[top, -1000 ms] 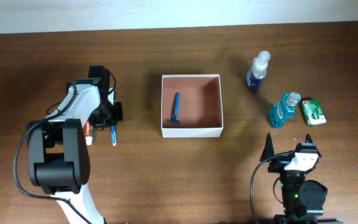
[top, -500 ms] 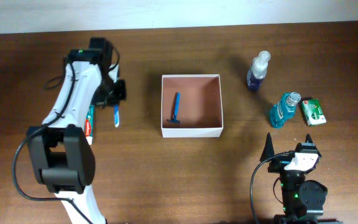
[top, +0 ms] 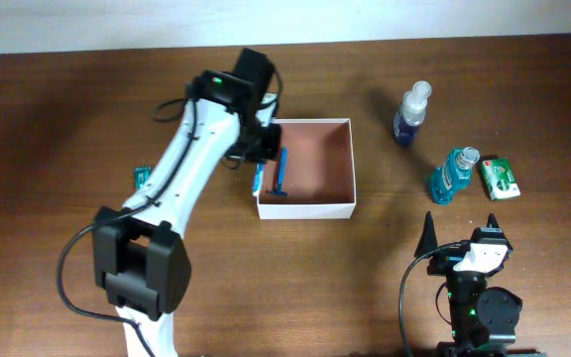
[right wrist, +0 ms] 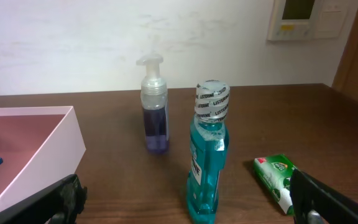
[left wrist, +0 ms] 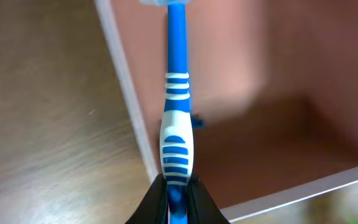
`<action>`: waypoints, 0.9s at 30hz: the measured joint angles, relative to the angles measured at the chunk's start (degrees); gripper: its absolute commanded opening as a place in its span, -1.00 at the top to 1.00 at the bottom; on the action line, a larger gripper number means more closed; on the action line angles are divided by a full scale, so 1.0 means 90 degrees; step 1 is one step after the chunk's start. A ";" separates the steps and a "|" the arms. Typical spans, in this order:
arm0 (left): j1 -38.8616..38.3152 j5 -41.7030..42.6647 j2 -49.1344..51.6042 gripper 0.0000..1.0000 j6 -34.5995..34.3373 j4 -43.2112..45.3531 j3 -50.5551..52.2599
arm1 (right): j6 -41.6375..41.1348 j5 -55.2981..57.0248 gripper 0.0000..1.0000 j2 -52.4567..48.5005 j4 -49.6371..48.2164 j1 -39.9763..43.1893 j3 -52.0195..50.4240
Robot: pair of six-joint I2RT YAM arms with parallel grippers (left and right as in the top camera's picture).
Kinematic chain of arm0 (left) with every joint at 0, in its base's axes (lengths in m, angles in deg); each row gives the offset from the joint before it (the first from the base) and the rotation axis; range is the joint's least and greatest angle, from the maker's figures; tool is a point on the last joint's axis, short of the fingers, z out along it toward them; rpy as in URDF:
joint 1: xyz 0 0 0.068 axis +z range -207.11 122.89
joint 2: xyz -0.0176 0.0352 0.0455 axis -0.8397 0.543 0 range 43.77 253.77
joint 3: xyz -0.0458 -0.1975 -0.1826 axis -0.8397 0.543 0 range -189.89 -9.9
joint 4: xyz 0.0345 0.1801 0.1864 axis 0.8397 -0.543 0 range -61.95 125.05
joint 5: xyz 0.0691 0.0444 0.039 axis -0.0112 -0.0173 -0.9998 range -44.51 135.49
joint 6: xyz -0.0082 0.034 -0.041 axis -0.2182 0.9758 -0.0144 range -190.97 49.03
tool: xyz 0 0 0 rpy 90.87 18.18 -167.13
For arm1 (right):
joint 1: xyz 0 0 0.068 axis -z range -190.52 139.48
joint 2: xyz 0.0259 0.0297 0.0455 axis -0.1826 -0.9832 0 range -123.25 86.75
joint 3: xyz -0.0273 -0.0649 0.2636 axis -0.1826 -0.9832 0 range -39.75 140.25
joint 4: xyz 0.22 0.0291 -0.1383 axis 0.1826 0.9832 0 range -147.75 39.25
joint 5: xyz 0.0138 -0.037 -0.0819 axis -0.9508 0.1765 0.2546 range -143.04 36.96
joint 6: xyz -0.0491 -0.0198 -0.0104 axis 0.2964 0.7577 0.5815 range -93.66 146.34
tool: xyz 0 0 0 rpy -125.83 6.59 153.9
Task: Pack container
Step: 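Lift the toothbrush and carry it over the pink box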
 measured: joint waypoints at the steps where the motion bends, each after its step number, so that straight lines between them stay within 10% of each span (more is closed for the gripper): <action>1: -0.0075 0.0005 0.0000 0.87 -0.0041 0.0078 0.0000 | -0.0005 0.0000 -0.97 0.0000 0.0000 0.0002 0.0000; 27: -0.0357 -0.0777 0.0027 0.85 -0.1603 0.0704 0.0000 | -0.0002 0.0000 -0.97 0.0000 0.0000 0.0002 0.0000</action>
